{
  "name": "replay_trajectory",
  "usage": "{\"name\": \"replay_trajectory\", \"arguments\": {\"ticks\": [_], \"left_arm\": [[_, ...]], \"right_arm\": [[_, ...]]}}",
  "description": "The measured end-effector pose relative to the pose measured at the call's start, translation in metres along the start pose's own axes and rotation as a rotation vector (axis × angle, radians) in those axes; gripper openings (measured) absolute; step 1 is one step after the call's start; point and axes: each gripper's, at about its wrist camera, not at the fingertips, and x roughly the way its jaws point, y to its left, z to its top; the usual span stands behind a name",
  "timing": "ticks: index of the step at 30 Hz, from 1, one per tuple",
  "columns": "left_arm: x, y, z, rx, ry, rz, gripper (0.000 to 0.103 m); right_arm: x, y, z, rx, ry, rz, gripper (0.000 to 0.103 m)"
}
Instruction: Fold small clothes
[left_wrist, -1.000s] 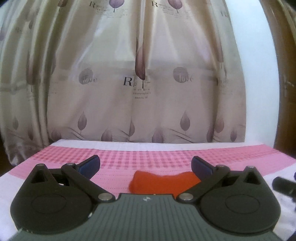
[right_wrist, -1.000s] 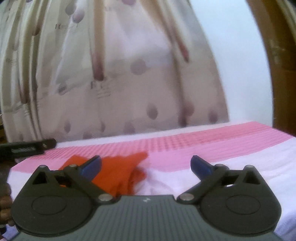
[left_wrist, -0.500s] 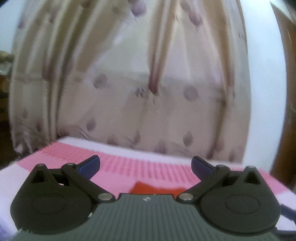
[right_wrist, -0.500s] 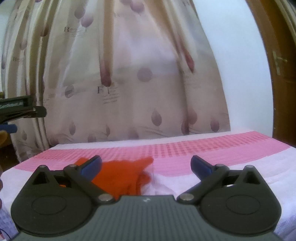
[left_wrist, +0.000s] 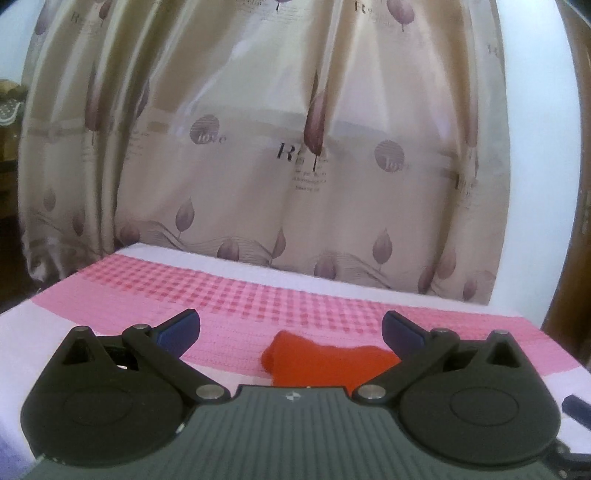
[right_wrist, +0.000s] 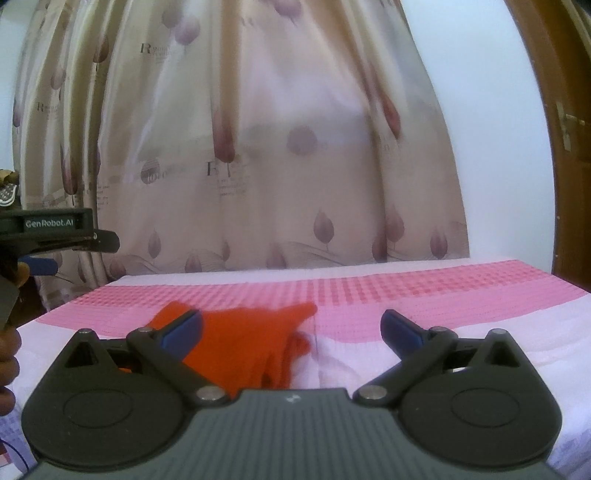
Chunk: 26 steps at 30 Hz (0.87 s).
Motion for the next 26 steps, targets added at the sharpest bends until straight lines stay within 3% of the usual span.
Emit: {"name": "replay_trajectory", "arguments": {"ticks": [7,18,26], "left_arm": [[0.009,0.003,-0.009,0.022,0.042,-0.003,0.103],[0.007,0.000,-0.020,0.092,-0.017,-0.002,0.103],[0.010,0.002,-0.023,0.087,0.006,-0.006,0.103]], "right_arm": [[0.001,-0.001,-0.002,-0.002,0.022,-0.001,0.103],[0.006,-0.001,-0.007,-0.007,0.060,0.009,0.103],[0.005,-0.001,-0.006,-0.014,0.054,-0.005,0.103]]}}
